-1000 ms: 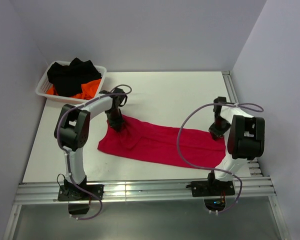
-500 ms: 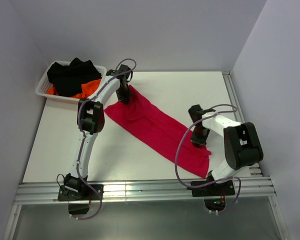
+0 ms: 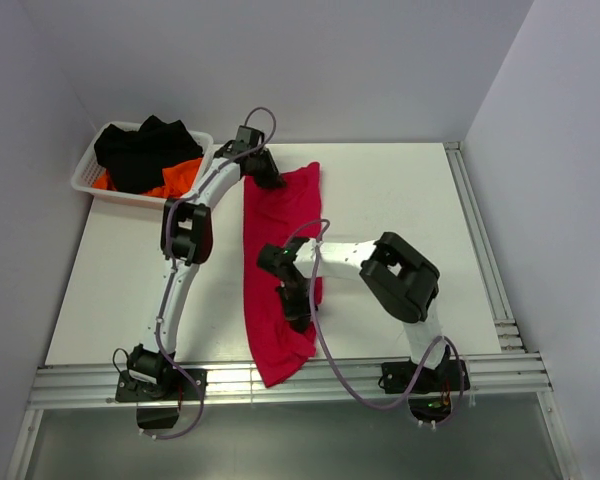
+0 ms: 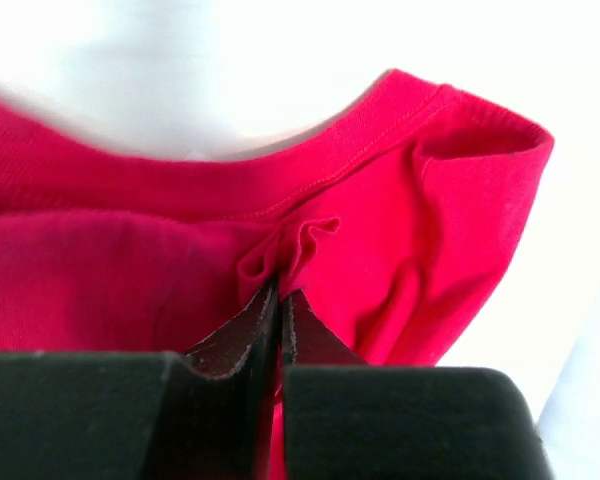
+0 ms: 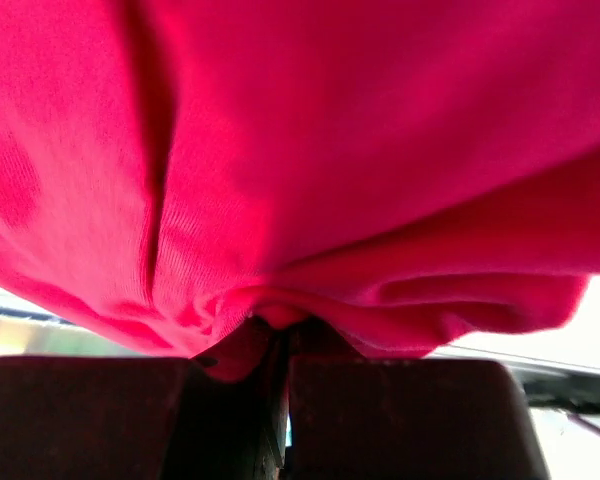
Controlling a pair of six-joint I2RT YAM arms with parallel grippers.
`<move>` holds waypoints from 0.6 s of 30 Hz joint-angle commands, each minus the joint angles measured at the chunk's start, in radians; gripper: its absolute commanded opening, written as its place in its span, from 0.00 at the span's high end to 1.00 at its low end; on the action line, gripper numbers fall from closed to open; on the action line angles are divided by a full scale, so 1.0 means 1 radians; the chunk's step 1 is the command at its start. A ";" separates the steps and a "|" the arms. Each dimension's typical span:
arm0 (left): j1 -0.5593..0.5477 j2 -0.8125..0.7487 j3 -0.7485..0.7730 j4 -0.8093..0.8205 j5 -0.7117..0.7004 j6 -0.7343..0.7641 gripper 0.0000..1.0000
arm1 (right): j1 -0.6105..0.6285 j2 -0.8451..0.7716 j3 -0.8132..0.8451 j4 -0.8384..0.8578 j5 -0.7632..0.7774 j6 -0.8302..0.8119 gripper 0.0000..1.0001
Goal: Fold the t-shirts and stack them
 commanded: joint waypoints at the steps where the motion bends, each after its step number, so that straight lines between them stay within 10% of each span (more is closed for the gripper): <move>1: -0.012 -0.023 0.004 0.122 0.094 -0.024 0.84 | 0.013 0.042 0.022 0.074 0.060 0.019 1.00; 4: 0.009 -0.074 -0.026 0.136 0.094 -0.021 0.57 | 0.010 0.035 0.027 0.021 0.113 0.028 1.00; 6: 0.029 -0.099 -0.026 0.134 0.092 -0.015 0.21 | 0.001 0.021 0.036 -0.010 0.136 0.026 0.96; 8: 0.044 -0.151 -0.024 0.137 0.086 -0.018 0.01 | -0.004 0.007 0.080 -0.048 0.204 0.022 0.66; 11: 0.077 -0.247 -0.007 0.108 0.016 -0.012 0.01 | -0.009 -0.033 0.197 -0.172 0.332 0.023 0.21; 18: 0.123 -0.644 -0.327 0.032 -0.170 0.034 0.01 | -0.093 -0.163 0.386 -0.380 0.498 0.023 0.17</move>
